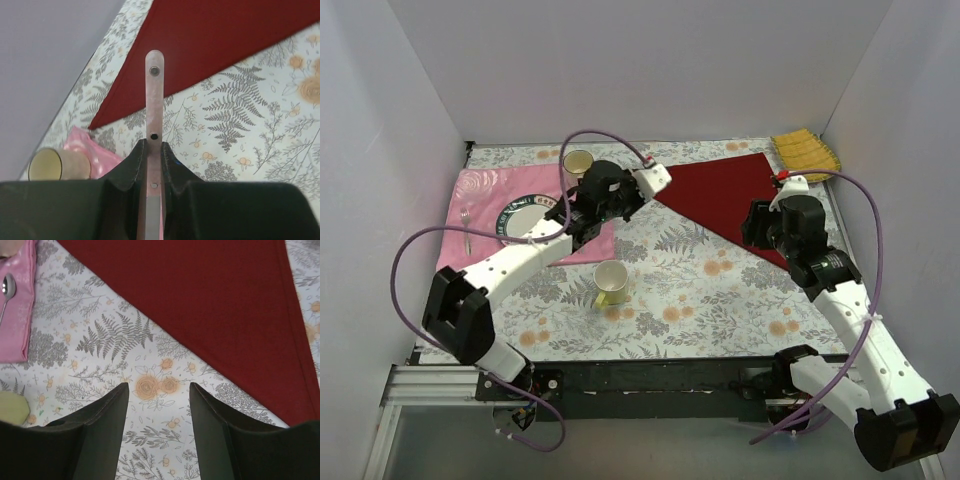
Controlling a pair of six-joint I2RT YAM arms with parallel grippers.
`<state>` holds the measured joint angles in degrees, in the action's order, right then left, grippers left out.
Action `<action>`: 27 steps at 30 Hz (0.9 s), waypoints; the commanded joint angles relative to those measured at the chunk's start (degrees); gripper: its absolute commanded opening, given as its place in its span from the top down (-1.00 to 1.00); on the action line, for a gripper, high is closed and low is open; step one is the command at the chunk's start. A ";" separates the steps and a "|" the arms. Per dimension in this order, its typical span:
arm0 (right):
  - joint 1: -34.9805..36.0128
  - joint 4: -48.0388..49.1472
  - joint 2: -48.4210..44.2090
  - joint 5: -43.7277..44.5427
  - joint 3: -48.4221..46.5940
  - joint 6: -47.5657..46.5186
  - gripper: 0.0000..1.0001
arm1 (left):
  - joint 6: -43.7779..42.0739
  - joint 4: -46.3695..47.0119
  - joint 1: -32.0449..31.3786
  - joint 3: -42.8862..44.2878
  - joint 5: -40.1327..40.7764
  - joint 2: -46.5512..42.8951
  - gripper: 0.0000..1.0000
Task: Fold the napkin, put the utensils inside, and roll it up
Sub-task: Place the utensil onto the napkin
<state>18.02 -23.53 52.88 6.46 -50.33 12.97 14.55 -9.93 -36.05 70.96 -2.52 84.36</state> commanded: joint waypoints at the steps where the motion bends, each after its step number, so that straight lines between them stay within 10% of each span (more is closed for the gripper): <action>1: 0.00 -1.60 -3.39 6.98 -3.46 1.44 -0.20 | -24.01 5.28 -2.52 2.77 -6.09 5.10 1.00; 9: 0.00 -4.68 -9.20 12.43 -4.08 3.37 -0.22 | -43.70 -4.47 -10.26 21.03 -6.01 25.55 1.00; 27: 0.08 -7.41 -14.30 17.18 -4.52 0.83 -0.25 | -53.92 -7.47 -17.74 41.80 -7.33 51.60 1.00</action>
<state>18.02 -30.83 39.72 22.04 -53.80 14.74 -36.67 -19.49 -53.91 109.43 -9.43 135.04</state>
